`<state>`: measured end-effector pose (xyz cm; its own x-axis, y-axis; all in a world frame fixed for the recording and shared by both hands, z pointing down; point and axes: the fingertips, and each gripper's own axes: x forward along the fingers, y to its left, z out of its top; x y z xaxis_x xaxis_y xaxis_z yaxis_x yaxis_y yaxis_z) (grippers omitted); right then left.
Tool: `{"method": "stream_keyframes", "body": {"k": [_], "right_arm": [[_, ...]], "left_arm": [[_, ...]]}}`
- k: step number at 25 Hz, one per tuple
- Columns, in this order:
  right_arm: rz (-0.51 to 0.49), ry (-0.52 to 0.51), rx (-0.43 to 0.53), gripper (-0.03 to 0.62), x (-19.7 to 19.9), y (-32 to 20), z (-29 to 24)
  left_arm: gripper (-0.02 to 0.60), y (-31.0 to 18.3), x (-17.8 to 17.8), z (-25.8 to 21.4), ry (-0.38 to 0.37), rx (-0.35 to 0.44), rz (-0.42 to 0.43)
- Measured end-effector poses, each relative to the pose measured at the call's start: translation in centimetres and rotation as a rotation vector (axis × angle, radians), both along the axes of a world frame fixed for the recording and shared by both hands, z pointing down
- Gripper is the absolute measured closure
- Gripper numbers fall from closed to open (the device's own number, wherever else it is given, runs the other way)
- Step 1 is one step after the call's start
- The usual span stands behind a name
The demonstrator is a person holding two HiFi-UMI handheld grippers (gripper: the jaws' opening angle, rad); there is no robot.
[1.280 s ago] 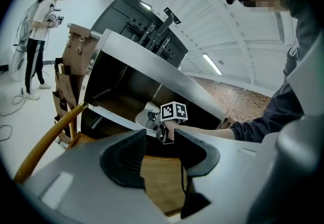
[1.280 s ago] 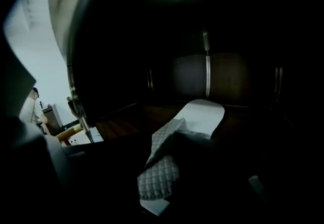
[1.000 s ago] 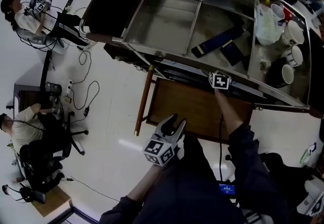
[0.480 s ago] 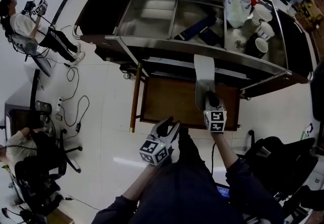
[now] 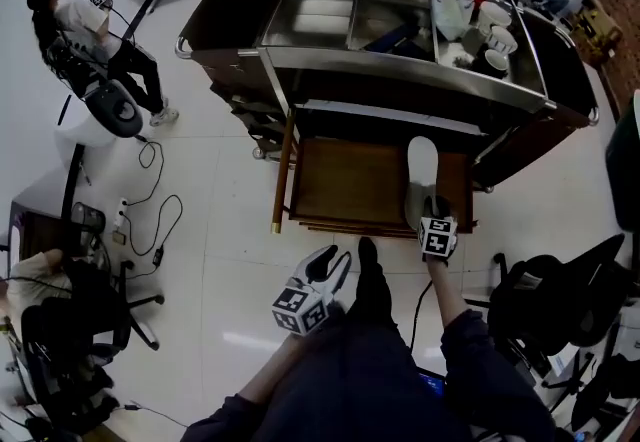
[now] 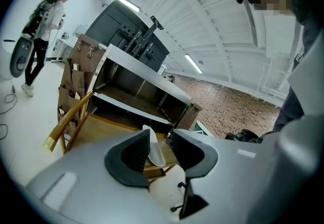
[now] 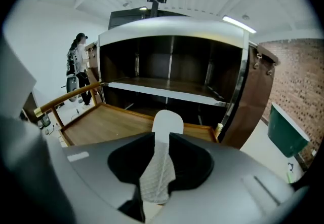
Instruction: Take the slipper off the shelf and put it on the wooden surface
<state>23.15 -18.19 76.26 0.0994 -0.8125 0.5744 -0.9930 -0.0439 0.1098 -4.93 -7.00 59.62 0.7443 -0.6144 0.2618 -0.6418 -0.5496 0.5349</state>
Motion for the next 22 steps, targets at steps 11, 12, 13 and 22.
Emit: {"method": "stream_keyframes", "body": {"k": [11, 12, 13, 22], "right_arm": [[-0.100, -0.203, 0.262, 0.587, -11.0, 17.3, -14.7], [-0.119, -0.205, 0.280, 0.591, -12.0, 18.3, -15.8], [-0.134, -0.205, 0.294, 0.592, -12.9, 19.4, -16.7], [-0.155, -0.239, 0.282, 0.592, -16.5, 28.1, -17.9]], "left_arm": [[0.441, 8.9, -1.3, -2.0, 0.032, 0.061, 0.037], [0.440, 9.4, -1.1, -2.1, 0.028, 0.068, 0.040], [0.442, 9.8, -1.0, -2.2, 0.022, 0.073, 0.043], [0.469, 12.7, 0.3, -1.5, 0.012, 0.081, 0.063]]}}
